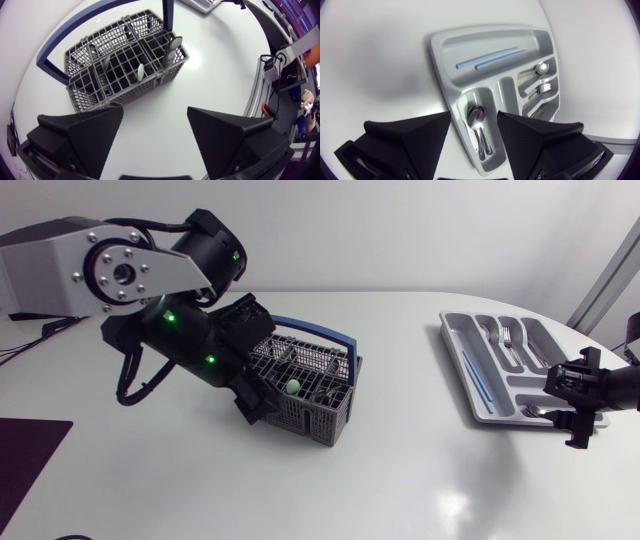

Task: Unload the cutlery basket into the drawer organizer.

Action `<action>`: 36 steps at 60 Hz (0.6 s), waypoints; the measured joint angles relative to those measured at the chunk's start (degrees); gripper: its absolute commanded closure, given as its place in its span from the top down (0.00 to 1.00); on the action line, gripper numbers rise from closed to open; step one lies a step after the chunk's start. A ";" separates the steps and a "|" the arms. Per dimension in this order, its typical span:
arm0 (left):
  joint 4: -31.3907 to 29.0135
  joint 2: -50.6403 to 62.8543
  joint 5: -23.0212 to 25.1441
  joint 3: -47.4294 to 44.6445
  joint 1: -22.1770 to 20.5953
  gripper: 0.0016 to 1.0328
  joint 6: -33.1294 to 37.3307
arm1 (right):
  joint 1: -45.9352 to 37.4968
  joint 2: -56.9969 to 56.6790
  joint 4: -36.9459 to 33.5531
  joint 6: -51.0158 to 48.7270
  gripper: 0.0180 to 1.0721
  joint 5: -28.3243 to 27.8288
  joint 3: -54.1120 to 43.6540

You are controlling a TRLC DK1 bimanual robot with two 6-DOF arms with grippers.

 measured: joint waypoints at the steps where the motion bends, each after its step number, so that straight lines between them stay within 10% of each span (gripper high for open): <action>1: 0.02 0.00 -0.02 0.00 0.02 0.87 0.66 | 0.33 -0.52 -0.42 0.35 0.69 0.00 -0.22; 36: 6.97 0.00 8.55 -0.70 3.87 0.86 16.98 | 22.51 -18.71 -16.46 17.25 0.72 -0.85 -3.89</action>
